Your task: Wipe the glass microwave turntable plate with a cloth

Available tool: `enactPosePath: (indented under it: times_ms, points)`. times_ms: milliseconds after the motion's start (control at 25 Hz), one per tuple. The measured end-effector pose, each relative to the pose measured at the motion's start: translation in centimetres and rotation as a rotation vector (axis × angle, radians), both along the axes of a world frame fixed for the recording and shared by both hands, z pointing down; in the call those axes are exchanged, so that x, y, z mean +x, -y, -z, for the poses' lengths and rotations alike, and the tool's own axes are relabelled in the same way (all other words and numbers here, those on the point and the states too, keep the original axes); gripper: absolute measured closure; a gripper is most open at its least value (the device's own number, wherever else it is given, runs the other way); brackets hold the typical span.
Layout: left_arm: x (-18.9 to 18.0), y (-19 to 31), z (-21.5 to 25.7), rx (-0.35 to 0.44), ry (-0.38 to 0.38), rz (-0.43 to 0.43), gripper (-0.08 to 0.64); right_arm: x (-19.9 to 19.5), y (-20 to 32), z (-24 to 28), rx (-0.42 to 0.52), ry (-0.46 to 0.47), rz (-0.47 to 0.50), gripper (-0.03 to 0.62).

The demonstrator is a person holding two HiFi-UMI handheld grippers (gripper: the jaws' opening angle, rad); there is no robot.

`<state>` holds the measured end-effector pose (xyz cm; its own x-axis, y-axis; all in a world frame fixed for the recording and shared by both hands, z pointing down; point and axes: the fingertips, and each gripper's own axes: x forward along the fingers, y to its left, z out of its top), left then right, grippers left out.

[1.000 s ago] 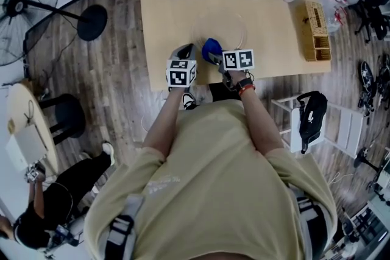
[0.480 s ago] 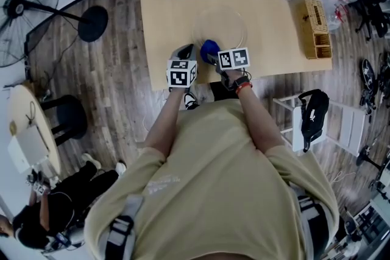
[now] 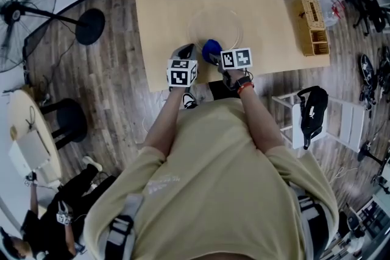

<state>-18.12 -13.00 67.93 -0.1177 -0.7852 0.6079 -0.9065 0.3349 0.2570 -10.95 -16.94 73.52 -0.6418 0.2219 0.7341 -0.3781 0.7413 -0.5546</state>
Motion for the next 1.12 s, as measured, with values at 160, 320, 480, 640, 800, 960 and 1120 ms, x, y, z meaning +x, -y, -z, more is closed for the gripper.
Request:
enactPosePath:
  times_ms: [160, 320, 480, 640, 800, 960, 1120]
  points:
    - [0.7, 0.9, 0.1, 0.004, 0.000, -0.021, 0.541, 1.2, 1.2, -0.1, 0.005, -0.002, -0.040, 0.459]
    - [1.3, 1.5, 0.1, 0.004, -0.002, -0.043, 0.541, 2.3, 2.6, 0.0, 0.013, -0.002, -0.084, 0.459]
    - [1.8, 2.0, -0.1, 0.004, -0.004, -0.058, 0.541, 3.4, 3.7, 0.0, 0.021, -0.004, -0.125, 0.459]
    - [2.4, 2.5, 0.0, 0.006, -0.003, -0.076, 0.541, 4.5, 4.7, 0.0, 0.030, -0.003, -0.166, 0.459]
    - [2.9, 2.7, 0.1, 0.009, 0.002, -0.090, 0.541, 5.4, 5.7, 0.1, 0.045, -0.005, -0.206, 0.459]
    - [3.2, 2.7, 0.5, 0.016, 0.008, -0.100, 0.541, 6.2, 6.7, 0.4, 0.093, -0.015, -0.232, 0.457]
    - [3.2, 2.5, 0.8, 0.020, 0.014, -0.097, 0.541, 7.2, 7.6, 0.5, 0.128, -0.032, -0.270, 0.456]
